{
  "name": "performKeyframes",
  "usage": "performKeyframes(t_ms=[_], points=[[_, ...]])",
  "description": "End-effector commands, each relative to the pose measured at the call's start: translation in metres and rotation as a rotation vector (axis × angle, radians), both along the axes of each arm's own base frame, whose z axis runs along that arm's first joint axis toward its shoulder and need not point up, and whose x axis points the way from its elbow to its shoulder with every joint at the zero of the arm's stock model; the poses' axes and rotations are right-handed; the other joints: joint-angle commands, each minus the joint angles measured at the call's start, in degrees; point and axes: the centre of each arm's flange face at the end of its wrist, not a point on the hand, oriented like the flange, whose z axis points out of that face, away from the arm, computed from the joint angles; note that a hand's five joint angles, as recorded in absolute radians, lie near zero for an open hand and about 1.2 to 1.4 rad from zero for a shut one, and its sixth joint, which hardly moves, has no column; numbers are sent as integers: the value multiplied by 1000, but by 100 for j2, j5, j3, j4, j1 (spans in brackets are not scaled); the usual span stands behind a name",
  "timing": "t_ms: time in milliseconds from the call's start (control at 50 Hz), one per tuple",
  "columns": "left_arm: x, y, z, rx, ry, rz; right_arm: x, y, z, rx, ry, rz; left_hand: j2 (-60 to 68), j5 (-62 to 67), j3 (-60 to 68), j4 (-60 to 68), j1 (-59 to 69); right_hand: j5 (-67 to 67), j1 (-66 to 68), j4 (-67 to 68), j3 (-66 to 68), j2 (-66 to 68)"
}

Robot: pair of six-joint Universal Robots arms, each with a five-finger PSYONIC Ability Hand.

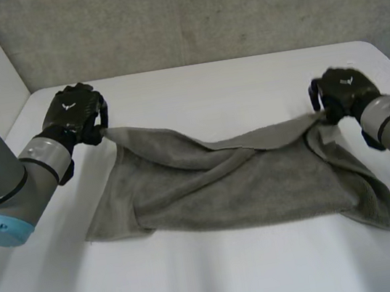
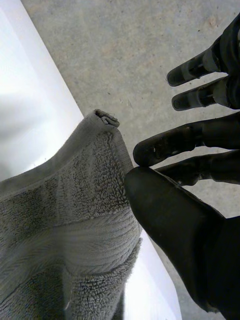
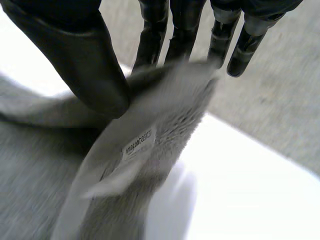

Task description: Fold the towel.

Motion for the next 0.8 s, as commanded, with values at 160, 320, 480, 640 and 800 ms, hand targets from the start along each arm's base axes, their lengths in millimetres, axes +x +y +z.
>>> performKeyframes(t_ms=[160, 320, 480, 640, 800], points=[[-4, 7, -10, 24, -14, -17, 2, -7, -37, 81, 17, 5, 353, 373, -330, -376, 561, -702, -707, -435, -301, -785], [-4, 6, -11, 23, -15, -18, 5, -6, -37, 73, 17, 12, 353, 373, -330, -376, 561, -2000, -2005, -435, -301, -2084], [-4, 6, -12, 25, -16, -17, 11, -7, -48, 62, 35, 24, 353, 373, -330, -376, 561, -2018, -2023, -435, -301, -2101], [-5, 6, -14, 30, -19, -20, 10, -10, -40, 9, 51, 4, 353, 373, -330, -376, 561, 2134, 2130, -435, -301, 2051], [0, 5, -5, 21, -7, -6, -5, -6, 56, -154, -101, -33, 353, 373, -330, -376, 561, 2148, 2144, -435, -301, 2065]])
